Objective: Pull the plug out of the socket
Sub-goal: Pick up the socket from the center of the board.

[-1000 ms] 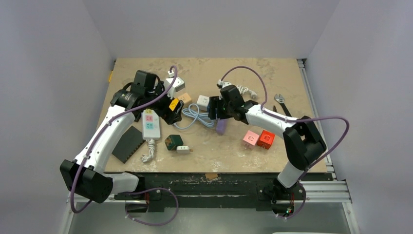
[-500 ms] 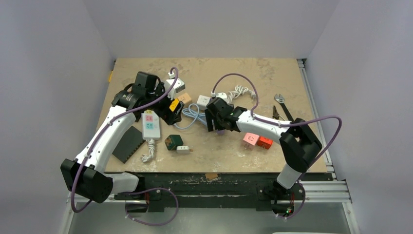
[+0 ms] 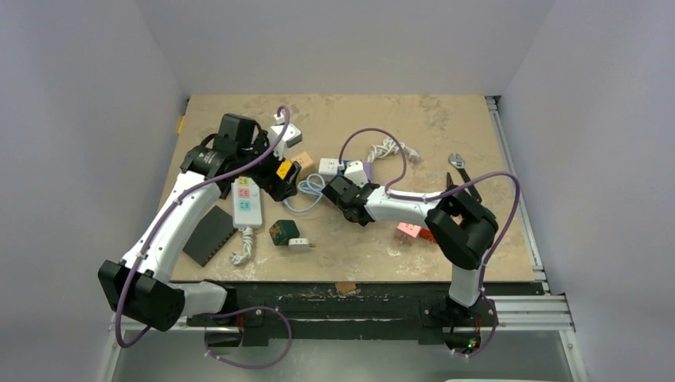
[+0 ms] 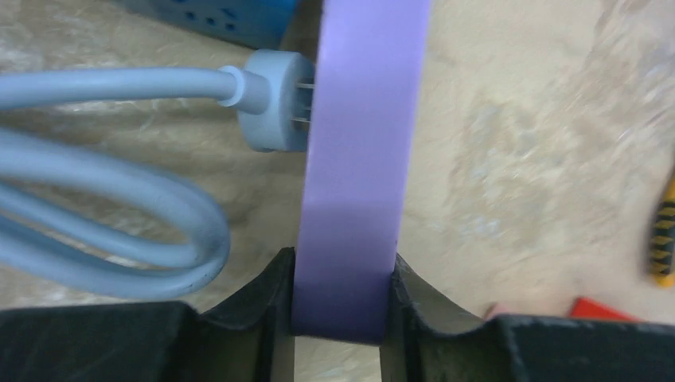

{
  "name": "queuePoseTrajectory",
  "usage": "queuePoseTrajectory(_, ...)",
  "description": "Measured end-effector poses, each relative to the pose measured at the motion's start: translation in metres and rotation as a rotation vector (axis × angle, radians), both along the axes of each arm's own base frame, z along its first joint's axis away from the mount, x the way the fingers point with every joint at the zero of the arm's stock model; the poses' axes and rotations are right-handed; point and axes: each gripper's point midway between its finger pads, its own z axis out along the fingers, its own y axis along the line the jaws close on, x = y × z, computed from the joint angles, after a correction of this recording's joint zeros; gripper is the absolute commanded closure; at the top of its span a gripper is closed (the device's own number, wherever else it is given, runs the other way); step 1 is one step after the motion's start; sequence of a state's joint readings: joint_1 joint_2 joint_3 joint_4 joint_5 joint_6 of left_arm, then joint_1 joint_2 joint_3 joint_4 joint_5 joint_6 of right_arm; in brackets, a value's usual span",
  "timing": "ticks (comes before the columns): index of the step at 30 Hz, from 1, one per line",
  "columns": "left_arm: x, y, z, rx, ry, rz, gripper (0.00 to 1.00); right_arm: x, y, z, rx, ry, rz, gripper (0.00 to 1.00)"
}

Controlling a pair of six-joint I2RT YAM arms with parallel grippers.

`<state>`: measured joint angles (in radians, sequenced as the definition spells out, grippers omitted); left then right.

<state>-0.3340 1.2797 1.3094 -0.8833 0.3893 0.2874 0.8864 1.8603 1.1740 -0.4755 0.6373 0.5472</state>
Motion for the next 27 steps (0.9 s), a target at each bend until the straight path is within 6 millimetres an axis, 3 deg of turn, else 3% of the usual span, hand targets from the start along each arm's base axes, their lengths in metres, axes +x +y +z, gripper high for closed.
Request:
queuePoseTrajectory(1, 0.000, -0.001, 0.002, -0.006, -0.001, -0.003, 0.00, 0.003, -0.004, 0.003, -0.022, -0.033, -0.019, 1.00)
queuePoseTrajectory(5, 0.002, -0.013, 0.002, -0.061, 0.025, -0.019, 0.00, 0.011, -0.013, 0.021, -0.081, -0.115, -0.010, 1.00)
queuePoseTrajectory(14, 0.029, -0.054, -0.019, -0.199, 0.182, -0.066, 0.00, 0.021, -0.023, 0.105, -0.210, -0.256, 0.163, 1.00)
queuePoseTrajectory(22, 0.042, -0.075, -0.005, -0.320, 0.166, -0.088, 0.00, 0.027, -0.023, 0.121, -0.309, -0.269, 0.273, 1.00)
queuePoseTrajectory(27, 0.043, -0.089, 0.003, -0.418, 0.167, -0.120, 0.00, 0.026, -0.020, 0.144, -0.311, -0.294, 0.365, 1.00)
